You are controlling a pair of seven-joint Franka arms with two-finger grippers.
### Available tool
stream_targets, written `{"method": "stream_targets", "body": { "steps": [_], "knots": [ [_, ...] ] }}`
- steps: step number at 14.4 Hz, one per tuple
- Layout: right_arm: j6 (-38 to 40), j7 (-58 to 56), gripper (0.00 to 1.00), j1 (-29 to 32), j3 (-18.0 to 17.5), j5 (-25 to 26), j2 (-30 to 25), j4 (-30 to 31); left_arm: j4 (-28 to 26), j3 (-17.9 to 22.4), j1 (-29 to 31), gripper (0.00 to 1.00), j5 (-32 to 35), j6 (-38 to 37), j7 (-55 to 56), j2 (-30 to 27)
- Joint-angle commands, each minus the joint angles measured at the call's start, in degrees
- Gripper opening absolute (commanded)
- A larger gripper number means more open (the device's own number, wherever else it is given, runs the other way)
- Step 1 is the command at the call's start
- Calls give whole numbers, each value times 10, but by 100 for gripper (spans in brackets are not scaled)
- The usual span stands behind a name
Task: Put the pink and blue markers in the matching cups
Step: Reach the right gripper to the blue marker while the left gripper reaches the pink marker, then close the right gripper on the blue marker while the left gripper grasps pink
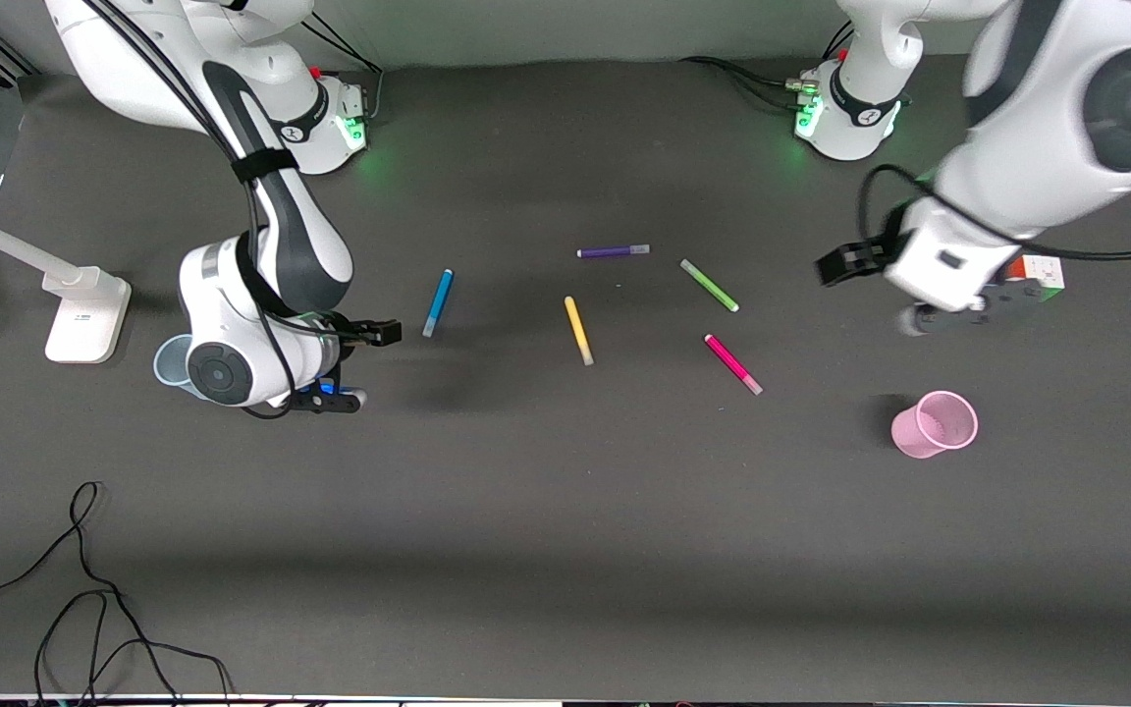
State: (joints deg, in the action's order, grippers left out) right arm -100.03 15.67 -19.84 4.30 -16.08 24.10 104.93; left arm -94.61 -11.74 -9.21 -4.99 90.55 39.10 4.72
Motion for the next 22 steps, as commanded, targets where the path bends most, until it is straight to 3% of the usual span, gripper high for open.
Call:
{"method": "stream_targets", "body": {
  "steps": [1, 4, 6, 9, 13, 17, 22],
  "knots": [
    [-69, 18, 100, -5, 4, -46, 25, 32, -52, 4, -46, 100, -4, 63, 132, -4],
    [-108, 35, 100, -16, 4, -107, 67, 44, -90, 0, -49, 100, -4, 106, 221, -6],
    [-110, 38, 100, -18, 4, -123, 79, 49, -113, 0, -49, 100, 1, 124, 223, -5],
    [-90, 77, 100, -19, 3, -124, 88, 60, -199, -1, -60, 100, 4, 221, 226, -1],
    [-93, 77, 97, -27, 4, -179, 104, 72, -298, 0, -71, 100, 18, 385, 244, 25],
    [-109, 77, 87, -30, 4, -181, 109, 72, -305, 0, -87, 100, 87, 472, 316, 107],
    [-117, 67, 64, -30, 7, -180, 112, 74, -305, 0, -92, 100, 106, 521, 326, 167]
  ]
}}
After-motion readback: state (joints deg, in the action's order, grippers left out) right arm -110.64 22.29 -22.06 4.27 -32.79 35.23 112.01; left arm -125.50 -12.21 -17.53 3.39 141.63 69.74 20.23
